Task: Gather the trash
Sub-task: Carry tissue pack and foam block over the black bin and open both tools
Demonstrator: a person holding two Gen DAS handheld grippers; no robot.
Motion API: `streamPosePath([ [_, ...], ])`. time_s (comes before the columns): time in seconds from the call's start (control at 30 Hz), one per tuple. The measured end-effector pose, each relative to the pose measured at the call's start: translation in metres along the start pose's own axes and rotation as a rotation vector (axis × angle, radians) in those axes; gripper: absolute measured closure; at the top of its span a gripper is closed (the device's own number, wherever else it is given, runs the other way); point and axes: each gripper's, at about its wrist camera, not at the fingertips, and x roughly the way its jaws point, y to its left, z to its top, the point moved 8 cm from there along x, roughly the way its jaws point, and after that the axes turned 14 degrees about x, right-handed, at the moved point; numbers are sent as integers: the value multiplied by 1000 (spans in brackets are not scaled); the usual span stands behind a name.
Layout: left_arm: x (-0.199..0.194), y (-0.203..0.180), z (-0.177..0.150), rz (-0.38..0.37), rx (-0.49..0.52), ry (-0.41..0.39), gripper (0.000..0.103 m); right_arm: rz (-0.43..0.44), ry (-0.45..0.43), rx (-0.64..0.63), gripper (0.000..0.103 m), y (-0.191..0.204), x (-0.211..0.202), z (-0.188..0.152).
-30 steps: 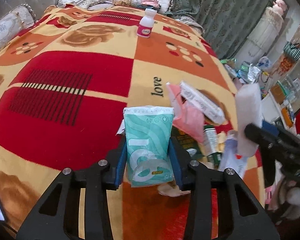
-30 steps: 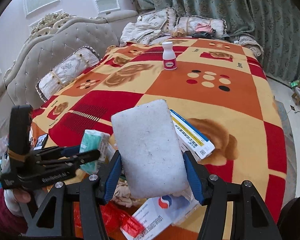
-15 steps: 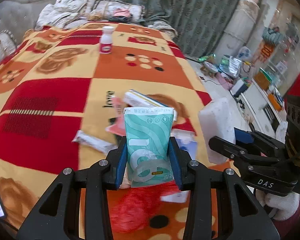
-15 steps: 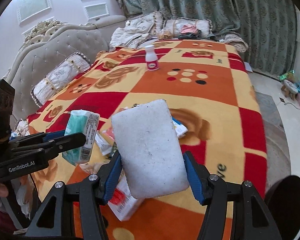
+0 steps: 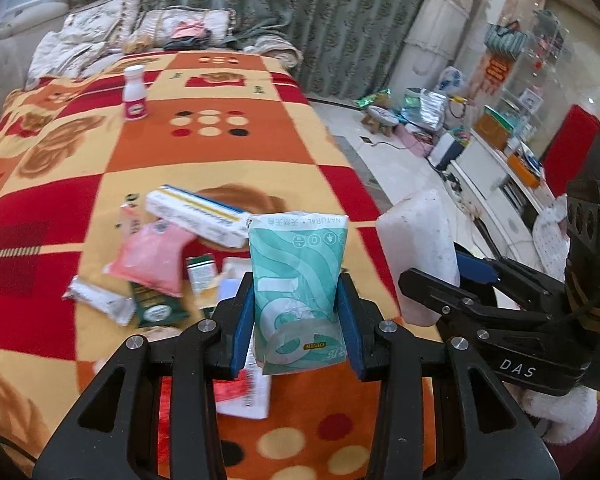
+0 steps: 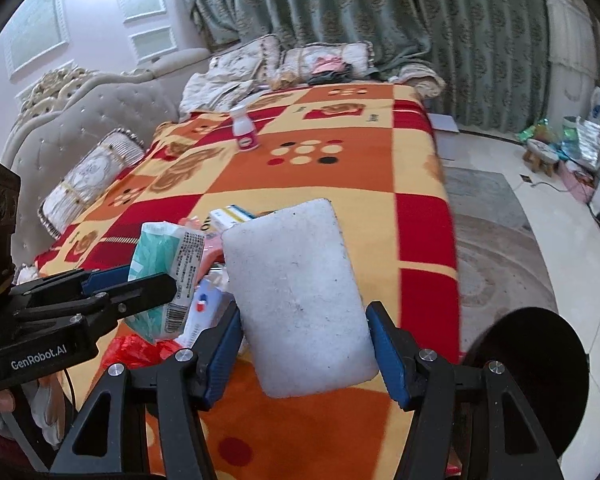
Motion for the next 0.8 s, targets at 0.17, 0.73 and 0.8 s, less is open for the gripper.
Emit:
streamPosePath([
  [0.17, 13, -26, 11, -38, 20, 5, 66, -29, -21, 35, 44, -24, -13, 2],
  [0.73, 66, -116, 34, -161, 89, 58, 66, -150, -56, 175, 44, -130, -47, -2],
  [0.8, 71, -126, 35, -171, 99, 64, 66, -163, -55, 197, 44, -142, -49, -4],
])
